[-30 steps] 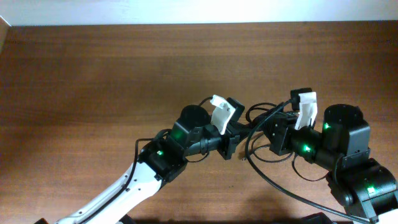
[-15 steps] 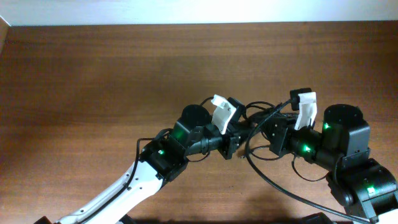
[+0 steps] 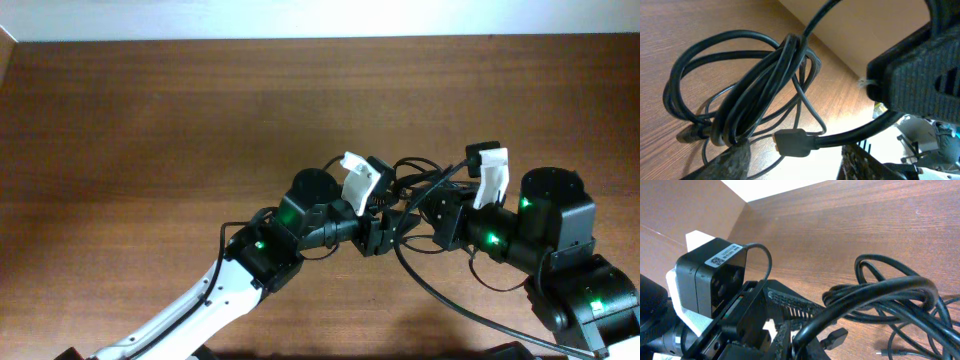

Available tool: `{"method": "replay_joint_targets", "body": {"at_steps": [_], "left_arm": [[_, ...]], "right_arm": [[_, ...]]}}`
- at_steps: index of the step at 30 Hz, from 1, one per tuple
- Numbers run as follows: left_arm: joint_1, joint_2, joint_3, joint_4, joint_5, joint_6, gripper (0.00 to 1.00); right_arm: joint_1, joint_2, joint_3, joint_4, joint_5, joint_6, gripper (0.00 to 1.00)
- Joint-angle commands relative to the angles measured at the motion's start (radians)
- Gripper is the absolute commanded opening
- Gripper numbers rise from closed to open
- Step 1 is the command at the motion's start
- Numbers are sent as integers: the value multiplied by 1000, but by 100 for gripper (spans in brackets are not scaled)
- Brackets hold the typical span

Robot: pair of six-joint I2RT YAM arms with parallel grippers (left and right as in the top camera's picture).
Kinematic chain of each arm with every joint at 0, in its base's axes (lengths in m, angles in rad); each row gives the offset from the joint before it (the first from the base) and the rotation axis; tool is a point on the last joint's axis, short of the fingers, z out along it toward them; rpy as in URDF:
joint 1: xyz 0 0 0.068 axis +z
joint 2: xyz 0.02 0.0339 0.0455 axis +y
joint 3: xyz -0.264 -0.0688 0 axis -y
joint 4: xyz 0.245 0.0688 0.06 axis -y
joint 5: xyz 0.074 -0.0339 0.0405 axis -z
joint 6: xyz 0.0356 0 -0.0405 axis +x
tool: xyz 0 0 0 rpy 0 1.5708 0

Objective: Untangle cables

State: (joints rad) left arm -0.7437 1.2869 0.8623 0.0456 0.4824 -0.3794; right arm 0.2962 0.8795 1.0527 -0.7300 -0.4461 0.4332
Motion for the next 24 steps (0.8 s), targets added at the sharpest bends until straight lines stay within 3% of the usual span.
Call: {"method": "replay_joint_targets", "body": {"at_steps": [1,3,4,5,12,17,19,20,24], "left_arm": [[-3,5,7,-36,-108,7,63],[-3,5,7,-72,-192,7,68],[-3,5,7,-90,-225,7,80],[-2,5,7,-107,-253,7,82],[-2,-2,7,-118,-262,18,80],[-2,-3,7,-42,-103,158,80],[-2,-2,7,-28,-104,177,82],[-2,-2,7,-24,-104,199,92],[-2,-2,7,-24,-100,274,92]], "right_arm": [[5,-14,13,11,-13,-18,4],[5,-14,13,10,-13,-18,4],[5,-14,13,10,-13,-19,4],[5,-14,13,10,-13,-19,4],[5,-14,13,8,-13,-37,4],[5,-14,13,8,-13,-37,4],[5,-14,13,7,-14,-37,4],[5,-14,13,7,-14,-37,4],[5,-14,13,7,-18,-37,4]]}}
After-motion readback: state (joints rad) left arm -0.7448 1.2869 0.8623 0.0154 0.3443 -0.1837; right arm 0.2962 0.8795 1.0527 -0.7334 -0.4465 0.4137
